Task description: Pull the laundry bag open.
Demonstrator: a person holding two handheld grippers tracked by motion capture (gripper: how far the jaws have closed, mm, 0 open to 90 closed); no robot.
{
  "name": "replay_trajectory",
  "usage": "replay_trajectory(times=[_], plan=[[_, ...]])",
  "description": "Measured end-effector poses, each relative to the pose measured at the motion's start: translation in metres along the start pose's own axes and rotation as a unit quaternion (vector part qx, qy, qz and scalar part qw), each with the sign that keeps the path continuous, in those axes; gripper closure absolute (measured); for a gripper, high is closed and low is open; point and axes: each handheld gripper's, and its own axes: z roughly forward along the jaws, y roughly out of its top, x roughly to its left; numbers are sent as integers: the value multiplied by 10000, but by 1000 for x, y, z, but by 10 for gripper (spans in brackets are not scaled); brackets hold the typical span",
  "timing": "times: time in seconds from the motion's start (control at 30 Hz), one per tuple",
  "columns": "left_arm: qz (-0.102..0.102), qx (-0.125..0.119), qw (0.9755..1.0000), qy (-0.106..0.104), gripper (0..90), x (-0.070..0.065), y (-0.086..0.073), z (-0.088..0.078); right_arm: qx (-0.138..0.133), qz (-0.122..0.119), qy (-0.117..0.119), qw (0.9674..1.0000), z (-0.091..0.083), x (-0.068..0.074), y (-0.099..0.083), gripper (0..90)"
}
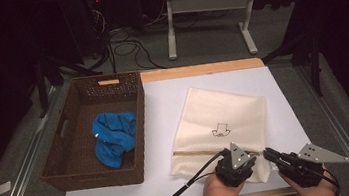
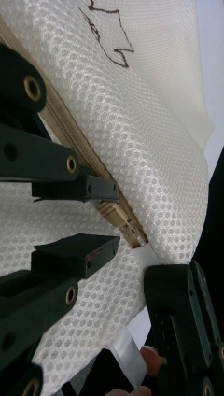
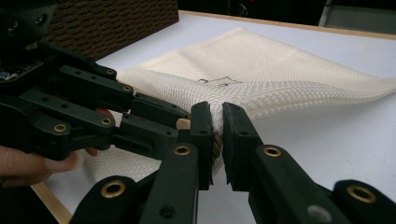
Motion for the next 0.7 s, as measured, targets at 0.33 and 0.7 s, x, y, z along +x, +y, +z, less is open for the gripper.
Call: replay_trajectory(times=[0.33, 0.7], plan=[[49, -95, 9999, -127, 827, -2, -1, -3, -5, -14, 0, 10000, 0, 0, 0, 844], [-10, -111, 9998, -161, 865, -2, 0, 0, -8, -53, 1, 10000, 0, 0, 0, 844]])
